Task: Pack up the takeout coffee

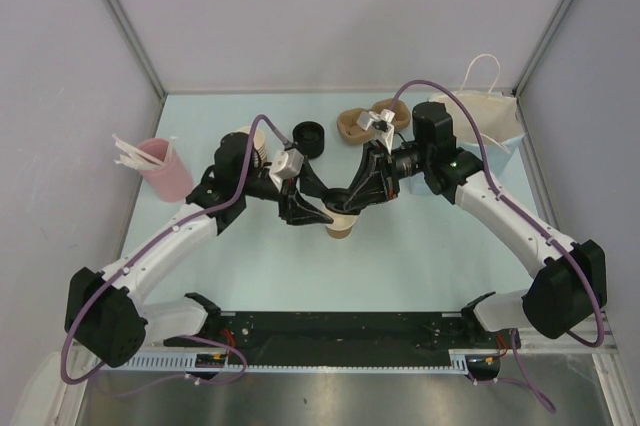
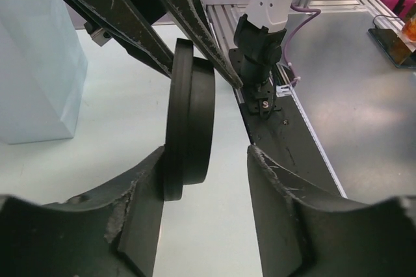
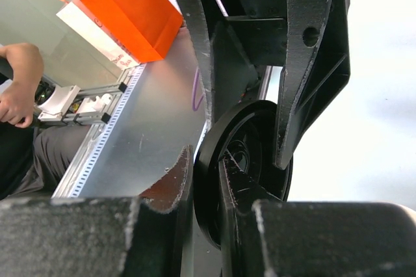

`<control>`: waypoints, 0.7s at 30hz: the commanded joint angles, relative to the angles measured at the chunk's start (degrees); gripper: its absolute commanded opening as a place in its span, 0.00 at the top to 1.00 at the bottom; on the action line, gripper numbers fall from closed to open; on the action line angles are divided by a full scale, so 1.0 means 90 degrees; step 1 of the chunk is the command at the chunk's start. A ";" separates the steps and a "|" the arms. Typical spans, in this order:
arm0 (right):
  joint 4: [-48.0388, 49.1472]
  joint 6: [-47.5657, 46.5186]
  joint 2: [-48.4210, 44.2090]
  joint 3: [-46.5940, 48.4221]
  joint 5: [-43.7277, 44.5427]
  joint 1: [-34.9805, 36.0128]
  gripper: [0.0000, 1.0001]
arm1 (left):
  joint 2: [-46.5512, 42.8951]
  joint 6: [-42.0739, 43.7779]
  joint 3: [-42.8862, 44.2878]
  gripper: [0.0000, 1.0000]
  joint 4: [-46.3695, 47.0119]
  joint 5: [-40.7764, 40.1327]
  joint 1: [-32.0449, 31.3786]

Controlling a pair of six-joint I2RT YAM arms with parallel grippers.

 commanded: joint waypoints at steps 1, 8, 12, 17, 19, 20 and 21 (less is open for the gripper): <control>0.0196 0.0027 0.0006 0.0217 -0.0071 -0.0038 0.93 | 0.0004 0.0080 0.0097 0.46 0.0117 0.0102 -0.0104; 0.0098 -0.0061 0.0035 0.0217 0.0026 -0.0067 0.90 | 0.0112 0.0276 0.0302 0.60 -0.0264 -0.0035 -0.0173; -0.0010 -0.0227 0.0015 0.0207 0.0163 -0.0087 0.87 | 0.0151 0.0276 0.0380 0.67 -0.0400 -0.0103 -0.0192; -0.0058 -0.0432 -0.0062 0.0217 0.0612 -0.0330 0.67 | 0.0170 0.0276 0.0507 0.76 -0.0596 -0.0123 -0.0192; -0.0088 -0.0520 -0.0189 0.0226 0.0884 -0.0515 0.59 | 0.0190 0.0373 0.0566 0.76 -0.0994 -0.0152 -0.0192; -0.0175 -0.0598 -0.0257 0.0217 0.1021 -0.0623 0.51 | 0.0180 0.0480 0.0634 0.77 -0.1112 -0.0143 -0.0192; -0.0224 -0.0763 -0.0393 0.0226 0.1139 -0.0846 0.43 | 0.0200 0.0539 0.0663 0.76 -0.1268 -0.0162 -0.0192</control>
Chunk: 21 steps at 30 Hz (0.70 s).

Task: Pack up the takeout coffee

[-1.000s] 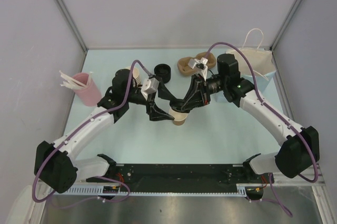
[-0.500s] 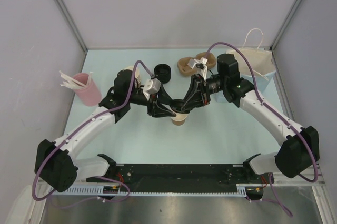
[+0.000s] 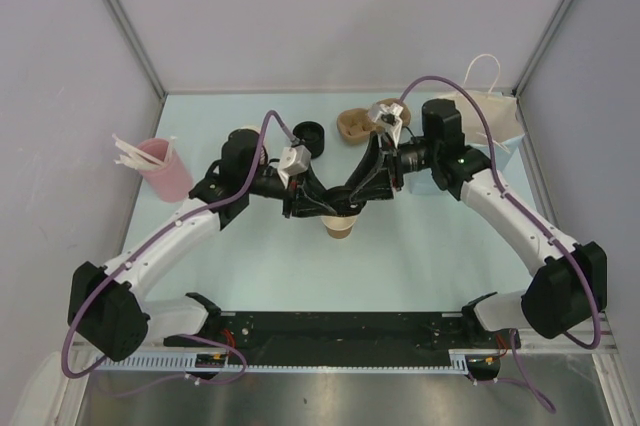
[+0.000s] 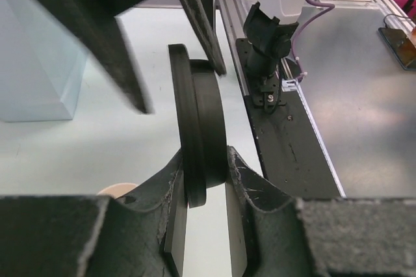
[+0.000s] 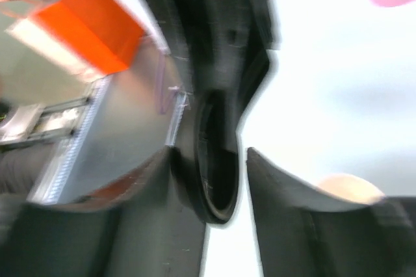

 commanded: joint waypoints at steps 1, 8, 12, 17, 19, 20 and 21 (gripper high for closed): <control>-0.0168 -0.0609 -0.0450 0.0217 0.0964 -0.0617 0.38 | -0.0004 0.0354 0.0438 0.77 -0.0899 0.0205 -0.0085; -0.1915 -0.3328 -0.1358 0.0226 0.2526 -0.0600 0.18 | 0.0113 0.1126 0.0916 0.79 -0.2257 0.0039 -0.0046; -0.2814 -0.4658 -0.1807 0.0207 0.4426 0.0199 0.13 | 0.0288 0.1400 0.1199 0.81 -0.2981 -0.0059 0.0051; -0.3372 -0.5511 -0.2217 0.0207 0.6052 0.1509 0.12 | 0.1058 0.2405 0.2126 0.85 -0.4757 -0.0157 0.0071; -0.3528 -0.5900 -0.2296 0.0197 0.6668 0.1860 0.13 | 0.1391 0.2775 0.2642 0.87 -0.5753 -0.0341 0.0071; -0.3577 -0.6019 -0.2364 0.0187 0.6805 0.2084 0.13 | 0.1547 0.2893 0.2848 0.87 -0.6065 -0.0400 0.0071; -0.3616 -0.6117 -0.2394 0.0187 0.6961 0.2154 0.13 | 0.1906 0.3049 0.3044 0.89 -0.6465 -0.0430 0.0071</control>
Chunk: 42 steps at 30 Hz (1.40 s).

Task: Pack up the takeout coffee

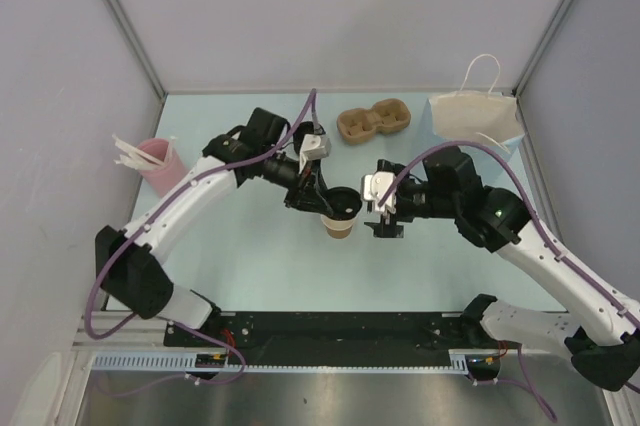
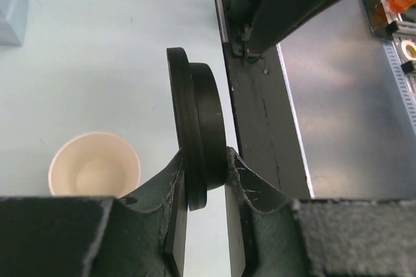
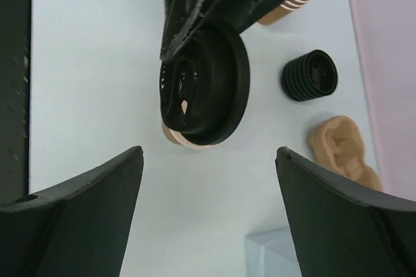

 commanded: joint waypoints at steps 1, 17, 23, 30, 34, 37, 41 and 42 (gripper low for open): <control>-0.0510 -0.1196 -0.0247 0.0182 0.1541 0.0491 0.14 | 0.0819 0.1252 0.1188 0.91 -0.2568 -0.0207 0.0034; -0.0531 -0.1697 0.0738 0.0056 0.3017 0.2493 0.30 | 0.2656 0.1880 0.2208 0.90 -0.4723 0.0086 0.0181; -0.0472 -0.1589 0.0944 -0.0101 0.2958 0.2757 0.38 | 0.2695 0.1870 0.2159 0.90 -0.4733 0.0203 0.0200; -0.0482 -0.1618 0.1149 -0.0257 0.3114 0.3060 0.41 | 0.2715 0.1890 0.2130 0.90 -0.4733 0.0301 0.0201; -0.0326 -0.1755 0.1334 -0.0354 0.3611 0.3245 0.42 | 0.2686 0.1929 0.2100 0.90 -0.4733 0.0340 0.0210; -0.0121 -0.1911 0.1471 -0.0472 0.4040 0.3363 0.44 | 0.2666 0.1939 0.2061 0.90 -0.4733 0.0350 0.0210; 0.0075 -0.2057 0.1520 -0.0569 0.4354 0.3392 0.47 | 0.2617 0.1978 0.2013 0.90 -0.4733 0.0369 0.0201; 0.0104 -0.2077 0.1520 -0.0570 0.4393 0.3402 0.48 | 0.2607 0.1997 0.2003 0.90 -0.4723 0.0350 0.0210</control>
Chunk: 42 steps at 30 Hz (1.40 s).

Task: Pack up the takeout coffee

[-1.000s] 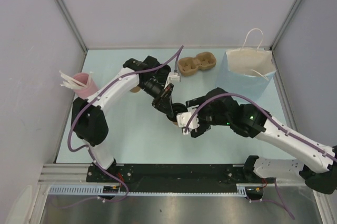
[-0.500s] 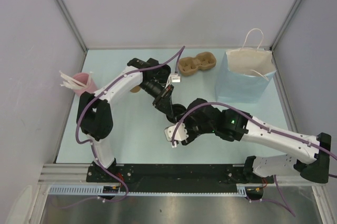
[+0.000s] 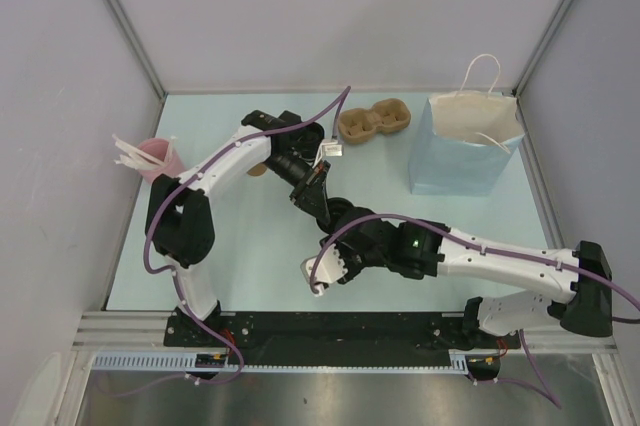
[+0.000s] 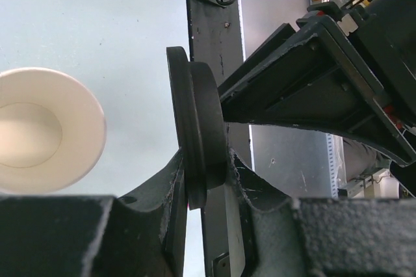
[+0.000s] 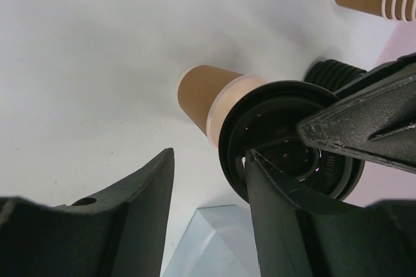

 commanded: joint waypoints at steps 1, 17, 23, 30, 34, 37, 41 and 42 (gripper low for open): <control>0.0396 -0.0231 0.0007 -0.0023 0.0670 0.0046 0.49 | -0.0156 0.0254 -0.0001 0.90 -0.0776 0.0262 0.0030; 0.0552 -0.0397 0.0134 -0.0208 0.0847 0.0026 0.58 | -0.0283 0.0273 -0.0050 0.91 -0.0777 0.0282 0.0030; 0.0737 -0.0505 0.0173 -0.0326 0.0935 -0.0052 0.62 | -0.0342 0.0263 -0.0059 0.92 -0.0767 0.0292 0.0030; 0.0952 -0.0642 0.0241 -0.0453 0.1091 -0.0101 0.74 | -0.0391 0.0273 -0.0079 0.92 -0.0777 0.0321 0.0021; 0.0953 -0.0661 0.0261 -0.0453 0.1072 -0.0101 0.78 | -0.0391 0.0264 -0.0089 0.91 -0.0777 0.0331 0.0030; 0.0904 -0.0690 0.0251 -0.0453 0.1052 -0.0111 0.84 | -0.0400 0.0273 -0.0079 0.91 -0.0777 0.0331 0.0021; 0.0836 -0.0710 0.0241 -0.0453 0.0994 -0.0091 0.99 | -0.0400 0.0283 -0.0079 0.85 -0.0776 0.0331 0.0030; 0.0797 -0.0710 0.0232 -0.0453 0.0984 -0.0081 1.00 | -0.0391 0.0283 -0.0069 0.81 -0.0767 0.0321 0.0030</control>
